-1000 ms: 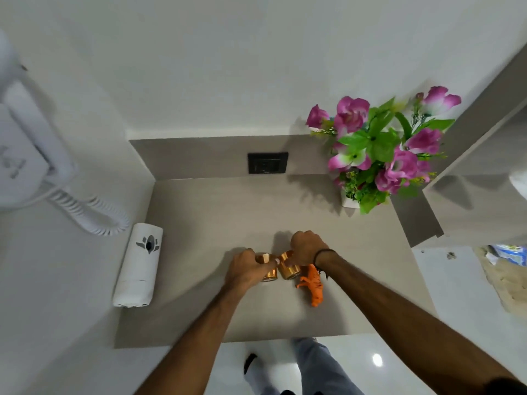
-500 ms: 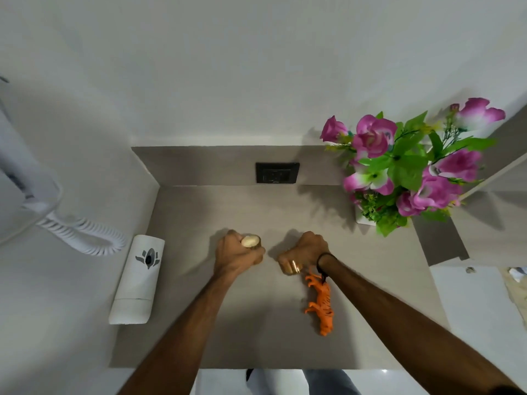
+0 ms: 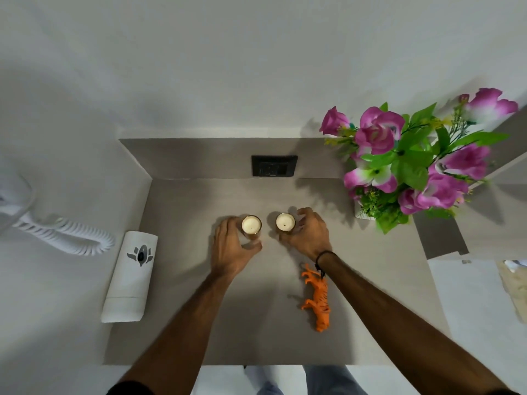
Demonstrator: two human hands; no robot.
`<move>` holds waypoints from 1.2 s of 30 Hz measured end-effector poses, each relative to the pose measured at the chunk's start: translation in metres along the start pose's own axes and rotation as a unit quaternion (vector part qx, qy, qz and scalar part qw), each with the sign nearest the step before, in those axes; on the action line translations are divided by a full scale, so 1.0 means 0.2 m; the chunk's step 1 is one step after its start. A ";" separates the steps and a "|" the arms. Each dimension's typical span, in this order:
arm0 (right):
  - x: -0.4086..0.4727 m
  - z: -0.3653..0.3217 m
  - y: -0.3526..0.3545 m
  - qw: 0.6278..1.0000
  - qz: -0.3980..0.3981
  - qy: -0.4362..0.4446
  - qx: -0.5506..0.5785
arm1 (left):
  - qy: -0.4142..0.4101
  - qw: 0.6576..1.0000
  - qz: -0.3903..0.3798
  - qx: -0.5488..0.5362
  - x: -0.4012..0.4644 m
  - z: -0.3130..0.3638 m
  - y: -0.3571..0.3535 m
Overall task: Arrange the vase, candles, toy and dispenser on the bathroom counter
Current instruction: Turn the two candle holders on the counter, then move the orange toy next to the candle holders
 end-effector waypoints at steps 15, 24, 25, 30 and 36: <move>-0.63 0.58 0.06 0.958 -0.016 -0.232 0.166 | -0.092 0.967 -0.057 0.229 -0.47 -0.25 -0.16; -0.29 0.39 0.29 0.945 0.185 -0.223 0.150 | -0.092 0.964 -0.036 0.245 -0.47 -0.26 -0.17; -0.22 0.36 0.31 0.949 0.200 -0.207 0.132 | -0.091 0.965 -0.033 0.245 -0.46 -0.26 -0.18; 0.03 0.23 0.30 0.972 0.194 -0.122 0.047 | -0.093 0.965 -0.016 0.243 -0.45 -0.28 -0.20; -0.20 0.25 0.32 0.965 0.261 -0.003 0.016 | -0.097 0.967 -0.008 0.234 -0.45 -0.29 -0.19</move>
Point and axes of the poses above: each hand's wrist, its own x-axis towards the middle knuckle, its own y-axis out of the back of the hand, z = x × y, the point moved 6 cm from there along x, towards the middle knuckle, and after that the axes turned 4 degrees about x, right-handed, at the moved point
